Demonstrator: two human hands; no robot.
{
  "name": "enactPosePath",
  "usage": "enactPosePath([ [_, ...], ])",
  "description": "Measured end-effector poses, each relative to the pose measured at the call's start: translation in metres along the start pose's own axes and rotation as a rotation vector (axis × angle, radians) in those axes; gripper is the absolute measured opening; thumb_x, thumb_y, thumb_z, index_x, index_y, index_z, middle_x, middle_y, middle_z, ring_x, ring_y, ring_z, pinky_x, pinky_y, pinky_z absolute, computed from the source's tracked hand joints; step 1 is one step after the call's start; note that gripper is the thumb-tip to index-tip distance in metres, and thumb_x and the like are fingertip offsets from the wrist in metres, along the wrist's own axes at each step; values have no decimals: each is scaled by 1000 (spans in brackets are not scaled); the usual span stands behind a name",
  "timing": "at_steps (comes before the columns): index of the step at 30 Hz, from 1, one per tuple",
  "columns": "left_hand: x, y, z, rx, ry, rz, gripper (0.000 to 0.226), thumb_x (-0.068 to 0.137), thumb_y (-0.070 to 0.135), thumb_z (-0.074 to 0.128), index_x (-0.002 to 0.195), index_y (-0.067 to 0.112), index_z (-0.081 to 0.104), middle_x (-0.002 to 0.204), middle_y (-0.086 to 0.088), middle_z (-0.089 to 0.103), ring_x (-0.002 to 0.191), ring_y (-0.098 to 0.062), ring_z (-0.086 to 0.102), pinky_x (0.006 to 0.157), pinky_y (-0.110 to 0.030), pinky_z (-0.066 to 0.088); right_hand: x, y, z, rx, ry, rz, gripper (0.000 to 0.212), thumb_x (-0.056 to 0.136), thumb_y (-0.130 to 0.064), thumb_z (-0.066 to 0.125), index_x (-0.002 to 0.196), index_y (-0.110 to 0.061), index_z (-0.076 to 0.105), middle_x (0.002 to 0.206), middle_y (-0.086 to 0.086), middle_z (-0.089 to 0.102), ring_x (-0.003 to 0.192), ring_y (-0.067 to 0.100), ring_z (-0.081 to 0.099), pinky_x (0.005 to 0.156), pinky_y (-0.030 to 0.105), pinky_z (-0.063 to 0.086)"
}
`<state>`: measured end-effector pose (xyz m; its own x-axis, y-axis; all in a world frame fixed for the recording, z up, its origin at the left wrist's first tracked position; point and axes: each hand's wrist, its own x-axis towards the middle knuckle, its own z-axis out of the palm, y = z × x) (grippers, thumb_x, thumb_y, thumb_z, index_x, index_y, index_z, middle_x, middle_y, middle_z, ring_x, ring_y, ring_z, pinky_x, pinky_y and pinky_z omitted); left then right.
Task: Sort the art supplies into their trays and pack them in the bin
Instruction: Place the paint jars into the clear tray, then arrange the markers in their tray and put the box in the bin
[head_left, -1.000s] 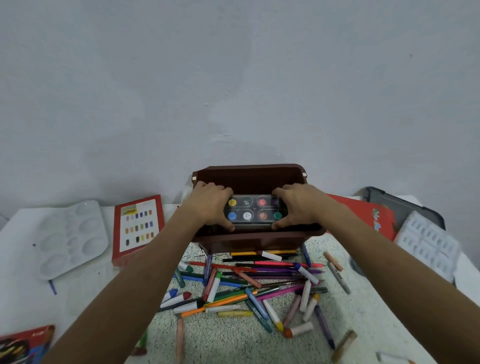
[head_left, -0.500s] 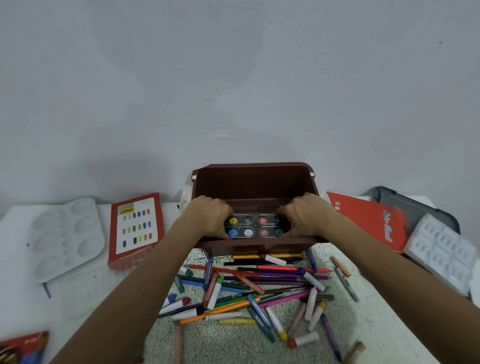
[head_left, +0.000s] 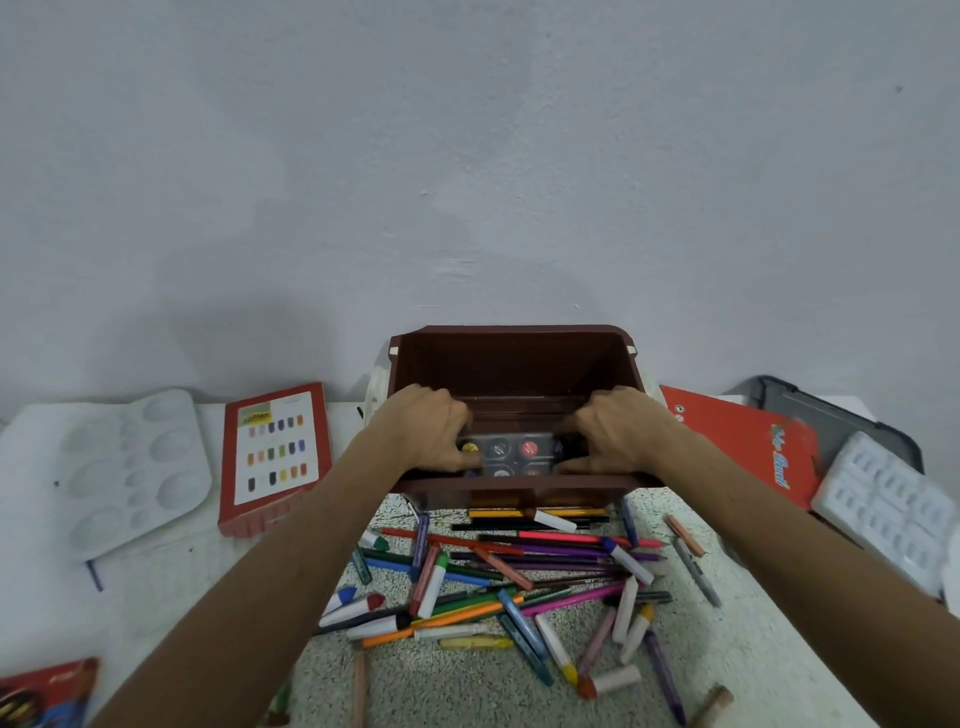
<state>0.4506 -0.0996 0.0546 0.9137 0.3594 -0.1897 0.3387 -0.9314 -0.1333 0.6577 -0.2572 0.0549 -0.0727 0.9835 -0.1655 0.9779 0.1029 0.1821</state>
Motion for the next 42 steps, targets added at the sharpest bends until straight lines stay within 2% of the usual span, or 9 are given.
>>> enactPosePath([
  [4,-3,2,-3,-25,3,4,48,88,61,48,95,18,69,68,2,59,65,-20,59,69,-30,50,0,0,4,13,36,-1,47,93,-62,41,113,-29,69,97,-5,72,89,16,66,74,26,45],
  [9,-5,3,-7,-37,-7,16,40,91,54,49,100,20,68,75,0,63,67,-20,56,73,-31,51,-2,-3,0,49,54,-5,37,96,-46,44,121,-32,67,112,-6,68,101,18,62,81,30,47],
  [16,-3,2,-3,-34,64,54,39,90,51,50,93,19,70,96,-1,65,83,-20,63,73,-32,48,-3,-5,-4,124,139,72,29,93,-33,47,100,-22,73,95,-2,73,84,19,67,68,25,43],
  [20,-6,3,-3,-71,229,62,31,93,43,48,89,18,67,89,0,63,80,-19,63,68,-31,39,-6,-9,-7,181,244,163,30,92,-32,47,85,-12,68,78,4,65,70,20,59,61,26,39],
  [24,-18,6,-10,-326,495,57,26,94,30,49,88,17,72,79,3,67,70,-13,61,69,-37,51,-13,-15,-13,163,441,251,28,92,-26,51,72,-9,63,68,7,60,60,18,45,56,30,38],
  [27,-40,2,-15,-564,699,-56,20,94,24,55,92,16,73,82,5,70,74,-9,62,72,-34,54,-19,-27,-21,193,598,298,31,93,-24,48,71,-9,62,66,6,59,60,18,42,55,33,42],
  [32,-91,-9,-1,-756,806,-220,14,95,20,61,97,16,74,92,7,71,82,-2,61,76,-19,49,-28,-77,-47,313,730,231,18,92,-17,58,83,-8,70,76,4,65,69,12,47,63,24,36],
  [35,-131,-15,22,-783,844,-315,11,94,15,62,96,14,73,89,10,67,79,7,57,71,-6,42,-28,-119,-57,377,775,144,20,93,-19,57,85,-8,71,78,2,66,71,14,53,62,25,42],
  [42,-224,-38,77,-849,757,-760,16,94,17,62,105,11,71,103,-5,67,88,-15,63,75,-23,45,1,-222,-72,588,724,-32,20,93,-19,55,93,-9,72,85,1,69,76,15,57,66,30,49],
])
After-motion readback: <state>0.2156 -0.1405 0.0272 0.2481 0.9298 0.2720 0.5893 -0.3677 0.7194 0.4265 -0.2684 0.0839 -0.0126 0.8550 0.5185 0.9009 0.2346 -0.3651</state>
